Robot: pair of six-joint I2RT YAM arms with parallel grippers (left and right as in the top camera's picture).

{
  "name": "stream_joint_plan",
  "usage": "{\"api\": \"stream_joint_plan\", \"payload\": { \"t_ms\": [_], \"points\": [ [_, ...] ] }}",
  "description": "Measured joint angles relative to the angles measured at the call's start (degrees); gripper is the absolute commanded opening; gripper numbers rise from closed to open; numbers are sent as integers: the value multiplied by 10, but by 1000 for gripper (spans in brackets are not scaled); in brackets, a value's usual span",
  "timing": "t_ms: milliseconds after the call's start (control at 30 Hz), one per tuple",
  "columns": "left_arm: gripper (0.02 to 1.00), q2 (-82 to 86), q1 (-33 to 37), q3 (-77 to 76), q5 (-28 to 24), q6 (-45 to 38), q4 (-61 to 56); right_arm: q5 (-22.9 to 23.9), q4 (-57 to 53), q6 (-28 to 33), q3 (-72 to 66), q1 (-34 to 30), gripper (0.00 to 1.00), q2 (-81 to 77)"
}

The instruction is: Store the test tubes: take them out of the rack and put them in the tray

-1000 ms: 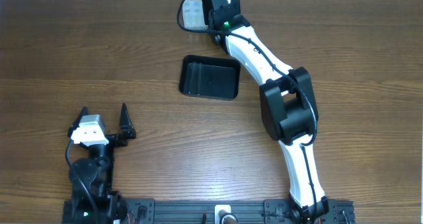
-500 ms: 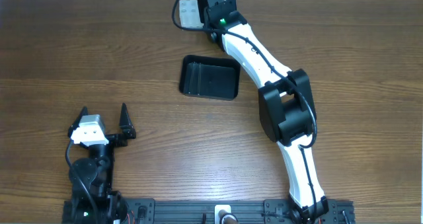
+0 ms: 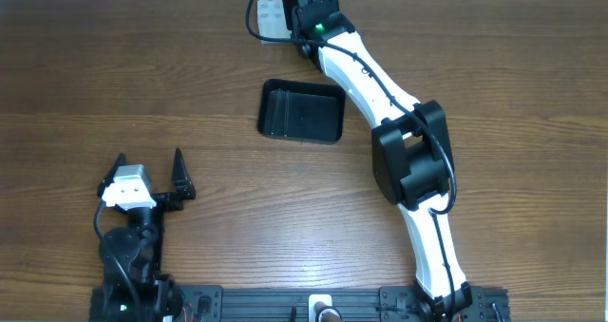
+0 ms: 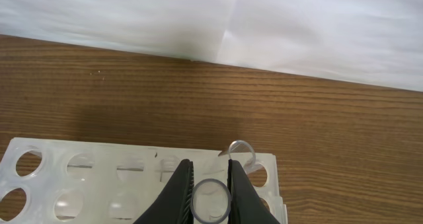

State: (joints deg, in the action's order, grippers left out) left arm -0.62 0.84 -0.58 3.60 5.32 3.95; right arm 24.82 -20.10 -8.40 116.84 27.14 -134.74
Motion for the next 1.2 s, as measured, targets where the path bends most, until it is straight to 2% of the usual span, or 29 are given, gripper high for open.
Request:
{"api": "stream_joint_plan", "payload": {
  "t_ms": [500,767,967,1200],
  "points": [
    [998,0,0,0,0,0,0,0,-36,3,2,3,82,104],
    [998,0,0,0,0,0,0,0,-121,-2,4,15,84,155],
    [996,0,0,0,0,0,0,-9,-245,-63,5,38,82,178],
    [998,0,0,0,0,0,0,-75,-391,-160,5,45,82,190]
  ]
}}
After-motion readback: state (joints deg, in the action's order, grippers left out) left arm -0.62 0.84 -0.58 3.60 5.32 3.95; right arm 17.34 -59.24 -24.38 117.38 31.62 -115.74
